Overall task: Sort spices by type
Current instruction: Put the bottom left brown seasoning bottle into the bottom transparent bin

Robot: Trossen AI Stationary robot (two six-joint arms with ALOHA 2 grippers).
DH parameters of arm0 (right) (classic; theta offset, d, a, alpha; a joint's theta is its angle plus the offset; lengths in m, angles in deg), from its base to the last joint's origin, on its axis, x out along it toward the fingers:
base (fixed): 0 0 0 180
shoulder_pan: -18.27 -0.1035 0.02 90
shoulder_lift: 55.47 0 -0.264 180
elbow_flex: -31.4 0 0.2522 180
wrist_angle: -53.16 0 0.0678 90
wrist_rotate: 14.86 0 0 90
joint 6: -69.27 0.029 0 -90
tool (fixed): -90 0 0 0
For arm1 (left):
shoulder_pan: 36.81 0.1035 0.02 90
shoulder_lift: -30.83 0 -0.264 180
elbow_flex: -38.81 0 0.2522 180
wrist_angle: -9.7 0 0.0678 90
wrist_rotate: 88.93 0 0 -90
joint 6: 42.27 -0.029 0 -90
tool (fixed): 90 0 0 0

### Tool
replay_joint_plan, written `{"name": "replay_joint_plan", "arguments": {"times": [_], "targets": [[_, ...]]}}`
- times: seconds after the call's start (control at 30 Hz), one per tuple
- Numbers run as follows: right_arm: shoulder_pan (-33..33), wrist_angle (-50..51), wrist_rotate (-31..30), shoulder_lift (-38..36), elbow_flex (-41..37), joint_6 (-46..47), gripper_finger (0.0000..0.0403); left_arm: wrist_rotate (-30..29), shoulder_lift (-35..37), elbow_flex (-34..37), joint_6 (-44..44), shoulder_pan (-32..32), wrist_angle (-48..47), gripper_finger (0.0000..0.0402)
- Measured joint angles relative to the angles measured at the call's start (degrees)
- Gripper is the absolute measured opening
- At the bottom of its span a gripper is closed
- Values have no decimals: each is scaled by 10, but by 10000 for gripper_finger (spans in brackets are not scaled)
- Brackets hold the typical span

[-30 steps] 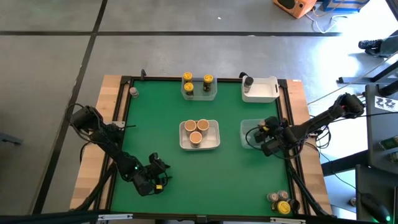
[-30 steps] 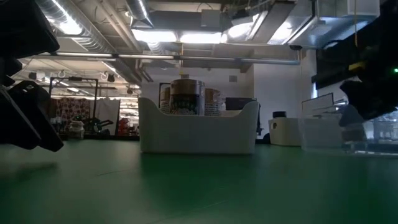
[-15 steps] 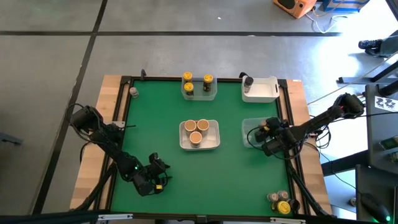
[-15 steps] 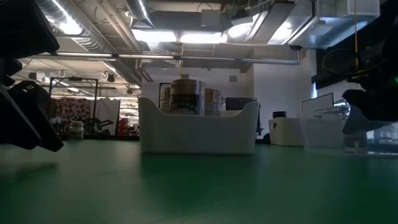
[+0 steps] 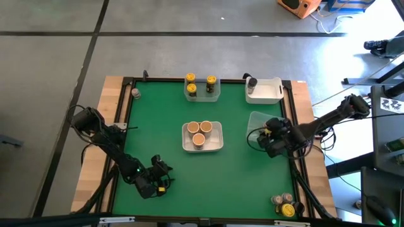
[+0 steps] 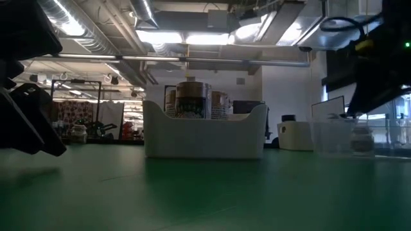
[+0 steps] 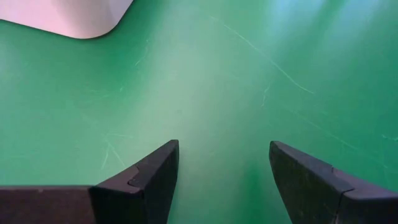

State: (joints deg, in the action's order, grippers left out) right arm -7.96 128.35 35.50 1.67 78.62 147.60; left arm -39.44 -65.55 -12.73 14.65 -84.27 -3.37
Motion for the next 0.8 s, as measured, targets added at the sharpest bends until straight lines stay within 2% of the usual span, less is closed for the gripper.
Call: {"name": "replay_joint_plan", "arguments": {"times": [0.13, 0.33, 0.63, 0.8], "targets": [[0, 17, 12, 0, 41, -25, 303, 0, 0, 0, 1, 0, 0, 233], [0, 0, 58, 0, 116, -123, 303, 0, 0, 0, 1, 0, 0, 233], [-1, -178, 137, 36, 173, -278, 303, 0, 0, 0, -4, 5, 2, 233], [-14, -180, 188, 99, 214, -299, 303, 0, 0, 0, -35, 22, 5, 233]]}}
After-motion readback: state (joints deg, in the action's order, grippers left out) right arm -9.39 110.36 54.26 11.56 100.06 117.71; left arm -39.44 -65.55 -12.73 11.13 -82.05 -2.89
